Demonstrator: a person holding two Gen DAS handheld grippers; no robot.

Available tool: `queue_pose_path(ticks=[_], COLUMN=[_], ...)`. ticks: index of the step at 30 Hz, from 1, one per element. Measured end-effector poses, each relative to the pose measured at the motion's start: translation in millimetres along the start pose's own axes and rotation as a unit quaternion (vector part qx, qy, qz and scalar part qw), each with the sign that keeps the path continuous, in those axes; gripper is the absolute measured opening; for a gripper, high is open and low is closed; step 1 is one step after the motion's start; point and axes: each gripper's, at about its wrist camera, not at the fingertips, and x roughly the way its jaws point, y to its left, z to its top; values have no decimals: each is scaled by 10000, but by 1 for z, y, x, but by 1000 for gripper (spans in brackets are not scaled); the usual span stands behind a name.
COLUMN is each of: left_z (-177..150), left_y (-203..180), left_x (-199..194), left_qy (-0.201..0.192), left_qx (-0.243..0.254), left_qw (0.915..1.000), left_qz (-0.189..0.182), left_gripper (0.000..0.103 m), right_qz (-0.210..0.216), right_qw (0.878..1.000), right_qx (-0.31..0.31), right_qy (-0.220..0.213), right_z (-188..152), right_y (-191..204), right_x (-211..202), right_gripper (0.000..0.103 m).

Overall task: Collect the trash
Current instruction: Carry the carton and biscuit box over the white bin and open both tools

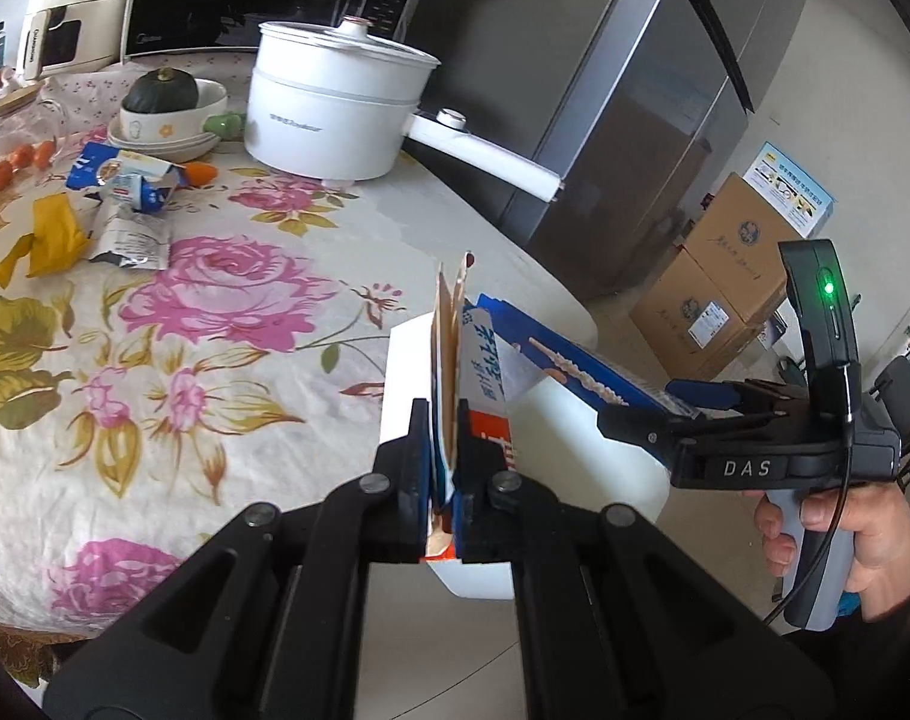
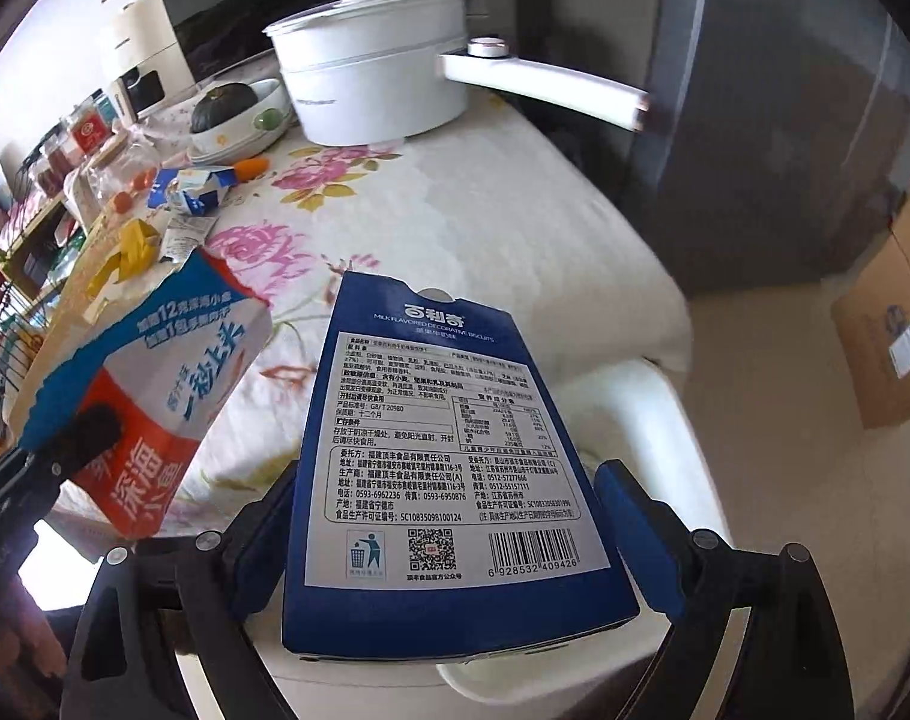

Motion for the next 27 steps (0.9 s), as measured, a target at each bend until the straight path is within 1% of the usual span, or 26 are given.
queue_pose_path(ticks=[6,11,15,19,22,25,27], left_z=[-4,-13,-21,-27,-30,-34,-37], left_y=[-30,-57,-74,-79,-80,-76,-74], left_x=[21,40,54,64,70,79,84], left_qy=[152,361,483,441,321,226,276], left_qx=[105,298,511,641,747,722,660], left_qw=[9995,9981,9965,9958,9955,9959,9963], left_qz=[-251,-397,-443,-478,-491,-497,-466], left_gripper=[6,6,6,6,12,16,27], right_qz=[-137,-252,-308,-362,-394,-433,-455], right_qw=[9991,9974,9963,9956,9951,9946,9944], right_qx=[387,647,743,777,810,833,843], right_qy=[85,194,305,377,399,438,446], right_z=[-28,-47,-58,-65,-69,-73,-74], right_y=[-51,-82,-97,-104,-110,-114,-115], right_x=[-14,-16,-14,-11,-10,-9,-9], right_gripper=[94,94,94,94,95,95,95])
